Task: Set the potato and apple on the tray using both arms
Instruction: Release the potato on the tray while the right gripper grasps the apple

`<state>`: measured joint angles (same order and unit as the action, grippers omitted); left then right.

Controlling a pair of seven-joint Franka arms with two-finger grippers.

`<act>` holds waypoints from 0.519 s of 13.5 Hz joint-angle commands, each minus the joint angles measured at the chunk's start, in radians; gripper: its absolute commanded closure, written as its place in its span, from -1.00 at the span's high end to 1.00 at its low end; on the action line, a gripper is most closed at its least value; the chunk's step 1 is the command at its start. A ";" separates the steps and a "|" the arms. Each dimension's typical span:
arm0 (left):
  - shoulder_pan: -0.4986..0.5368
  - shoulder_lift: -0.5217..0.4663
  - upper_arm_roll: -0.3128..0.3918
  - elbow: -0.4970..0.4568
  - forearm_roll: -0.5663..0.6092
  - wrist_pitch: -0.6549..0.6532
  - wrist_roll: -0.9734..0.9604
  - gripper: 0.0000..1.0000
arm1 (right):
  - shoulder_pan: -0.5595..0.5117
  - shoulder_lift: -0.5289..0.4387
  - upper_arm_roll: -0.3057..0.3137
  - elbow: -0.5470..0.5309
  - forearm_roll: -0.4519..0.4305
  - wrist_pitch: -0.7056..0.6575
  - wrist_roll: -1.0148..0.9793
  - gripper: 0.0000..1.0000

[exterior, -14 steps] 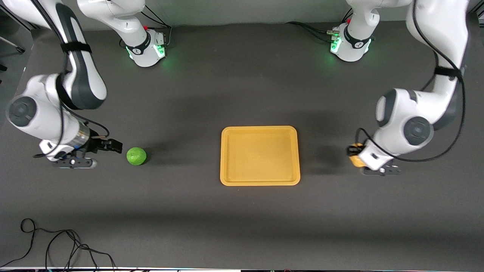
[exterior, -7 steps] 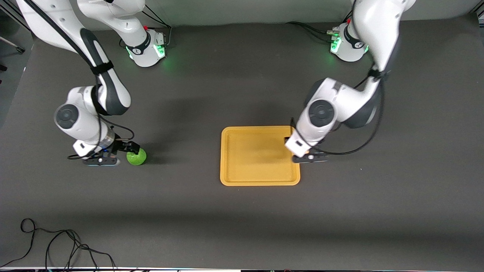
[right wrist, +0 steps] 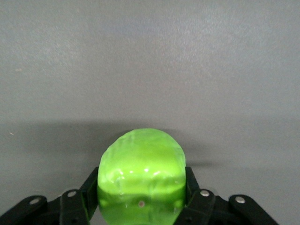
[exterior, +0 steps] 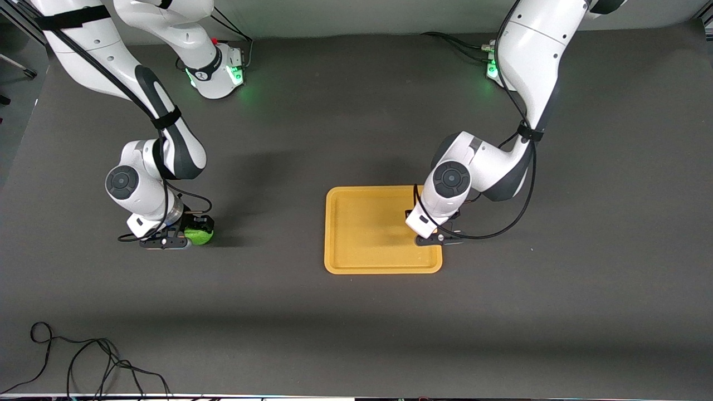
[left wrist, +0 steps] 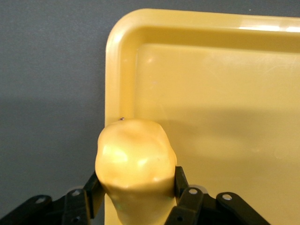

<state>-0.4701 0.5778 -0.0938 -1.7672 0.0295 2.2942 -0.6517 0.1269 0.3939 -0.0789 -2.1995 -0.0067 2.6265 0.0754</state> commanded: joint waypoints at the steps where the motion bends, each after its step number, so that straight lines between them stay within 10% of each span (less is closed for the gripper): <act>1: -0.030 0.023 0.011 0.031 0.013 -0.010 -0.023 -0.30 | 0.010 -0.062 -0.002 0.017 0.005 -0.042 0.000 -0.45; 7: -0.038 0.033 0.013 0.032 0.013 -0.009 -0.023 0.39 | 0.092 -0.113 0.005 0.351 0.011 -0.534 0.082 -0.61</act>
<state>-0.4879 0.5995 -0.0941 -1.7566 0.0295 2.2942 -0.6517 0.1621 0.2619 -0.0714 -1.9565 -0.0047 2.1846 0.0876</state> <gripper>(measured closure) 0.366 0.278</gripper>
